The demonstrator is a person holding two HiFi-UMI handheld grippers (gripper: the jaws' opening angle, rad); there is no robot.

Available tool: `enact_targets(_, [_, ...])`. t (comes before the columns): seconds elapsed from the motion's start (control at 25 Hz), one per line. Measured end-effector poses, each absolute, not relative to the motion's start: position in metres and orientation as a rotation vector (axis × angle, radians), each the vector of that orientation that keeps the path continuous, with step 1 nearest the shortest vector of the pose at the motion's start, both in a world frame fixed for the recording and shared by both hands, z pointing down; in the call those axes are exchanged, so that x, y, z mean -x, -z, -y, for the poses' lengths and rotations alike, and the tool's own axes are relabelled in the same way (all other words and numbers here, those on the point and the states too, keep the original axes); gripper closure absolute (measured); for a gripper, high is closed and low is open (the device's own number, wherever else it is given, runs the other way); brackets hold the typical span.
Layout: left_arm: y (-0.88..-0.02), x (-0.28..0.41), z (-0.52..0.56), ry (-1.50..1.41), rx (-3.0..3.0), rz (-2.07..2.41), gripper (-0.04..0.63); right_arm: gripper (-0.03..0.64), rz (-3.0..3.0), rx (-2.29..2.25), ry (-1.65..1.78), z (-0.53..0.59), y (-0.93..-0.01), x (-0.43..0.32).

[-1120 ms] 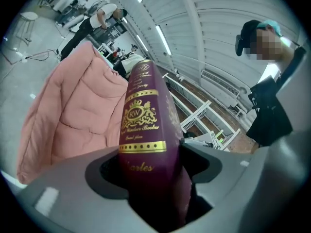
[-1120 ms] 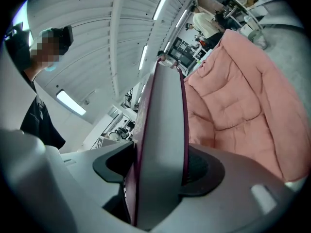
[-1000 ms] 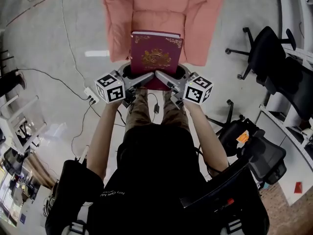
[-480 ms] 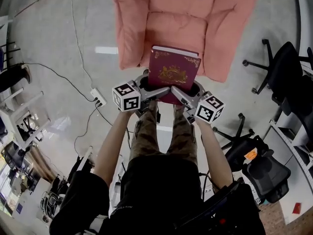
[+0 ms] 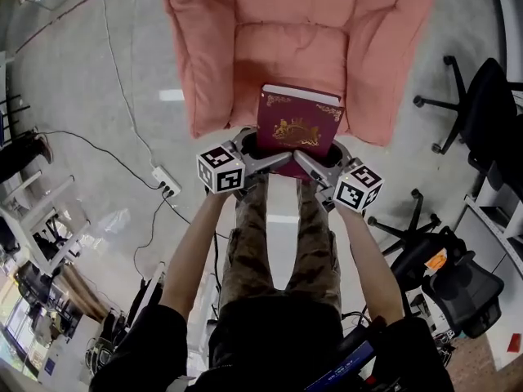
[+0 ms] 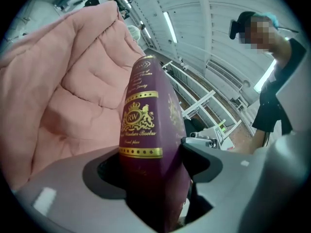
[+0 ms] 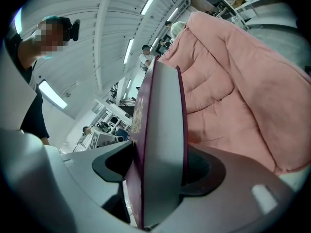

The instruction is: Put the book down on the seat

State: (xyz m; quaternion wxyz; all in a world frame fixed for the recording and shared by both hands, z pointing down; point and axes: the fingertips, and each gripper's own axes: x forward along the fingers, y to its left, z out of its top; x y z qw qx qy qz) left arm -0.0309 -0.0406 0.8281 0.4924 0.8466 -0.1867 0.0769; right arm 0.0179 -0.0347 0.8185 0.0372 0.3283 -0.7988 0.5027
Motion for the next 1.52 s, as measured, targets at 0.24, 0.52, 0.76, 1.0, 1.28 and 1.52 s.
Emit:
enact_targets(0.24, [-0.862,0.023,0.048,-0.122,-2.045,0.504,0.249,0.288,2.461,-1.026,-1.514,0.043,-0.852,-0.028])
enact_targets(0.52, [-0.898,0.023,0.054,-0.098,-2.001,0.587,0.241,0.285,2.454,-1.007,-1.523,0.051,-0.886,-0.032])
enact_targets(0.76, [-0.901,0.028,0.059,-0.110,-1.984,0.617,0.236,0.285,2.458,-0.998,-1.514,0.057,-0.889,-0.028])
enact_targets(1.0, [-0.900,0.028,0.066,-0.149,-2.034,0.619,0.232,0.285,2.459,-1.011,-1.492,0.062,-0.889,-0.028])
enact_targets(1.28, [-0.906,0.030,0.075,-0.140,-2.017,0.634,0.227,0.285,2.443,-1.034,-1.489,0.072,-0.893,-0.027])
enact_targets(1.52, [-0.908,0.031,0.091,-0.120,-2.014,0.645,0.224,0.285,2.429,-1.045,-1.466,0.088,-0.895,-0.027])
